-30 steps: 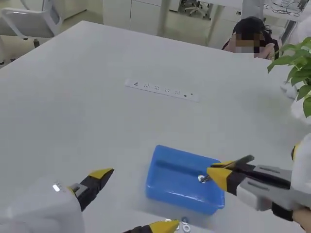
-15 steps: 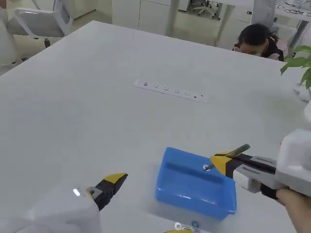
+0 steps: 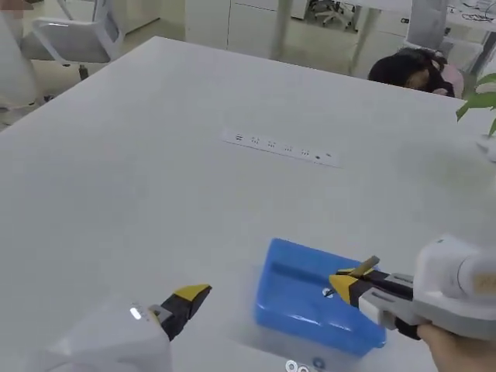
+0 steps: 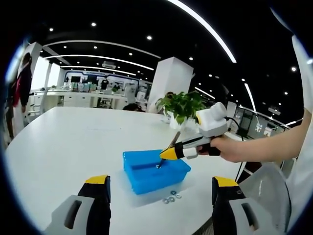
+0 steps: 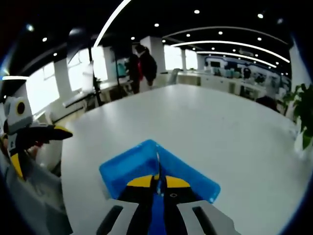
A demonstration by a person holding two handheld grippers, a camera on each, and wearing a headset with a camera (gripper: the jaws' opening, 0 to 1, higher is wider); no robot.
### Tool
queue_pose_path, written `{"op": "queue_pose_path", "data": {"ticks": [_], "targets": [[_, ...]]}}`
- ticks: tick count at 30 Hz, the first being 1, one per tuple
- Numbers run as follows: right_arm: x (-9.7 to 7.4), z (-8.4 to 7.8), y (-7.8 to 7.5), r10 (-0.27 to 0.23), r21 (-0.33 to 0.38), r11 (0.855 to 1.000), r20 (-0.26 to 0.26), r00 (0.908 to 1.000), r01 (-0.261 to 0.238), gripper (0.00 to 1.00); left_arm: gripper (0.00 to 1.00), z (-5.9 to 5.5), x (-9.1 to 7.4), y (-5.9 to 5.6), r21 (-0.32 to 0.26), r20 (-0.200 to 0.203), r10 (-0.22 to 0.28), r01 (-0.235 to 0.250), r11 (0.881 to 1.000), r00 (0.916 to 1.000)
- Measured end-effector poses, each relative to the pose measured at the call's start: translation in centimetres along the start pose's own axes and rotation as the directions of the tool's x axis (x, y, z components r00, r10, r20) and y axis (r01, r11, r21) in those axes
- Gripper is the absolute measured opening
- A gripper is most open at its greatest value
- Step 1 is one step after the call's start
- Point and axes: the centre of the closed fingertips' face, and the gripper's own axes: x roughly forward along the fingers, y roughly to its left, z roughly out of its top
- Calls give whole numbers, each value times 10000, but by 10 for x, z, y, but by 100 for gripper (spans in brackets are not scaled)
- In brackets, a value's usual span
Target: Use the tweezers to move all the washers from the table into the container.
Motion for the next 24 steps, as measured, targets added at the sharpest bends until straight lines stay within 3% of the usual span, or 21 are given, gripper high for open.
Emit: {"op": "queue_pose_path", "data": {"ticks": [9,12,13,24], "targets": [[4,-16,2,121,-118,9999,-133,9998,-123,4,86,-2,0,2,-6,-97,71,-71,10000,9999],[5,-22,3,174,-170,9997,-150,9997,-177,4,87,2,0,-2,-76,101,-92,92,9999,9999],[5,-18,3,173,-252,9995,128,9998,-170,4,87,2,0,-2,-81,105,-98,99,9999,9999],[3,-22,2,174,-46,9998,121,9998,-174,5,86,0,0,0,-43,8,-18,18,10000,10000]]}}
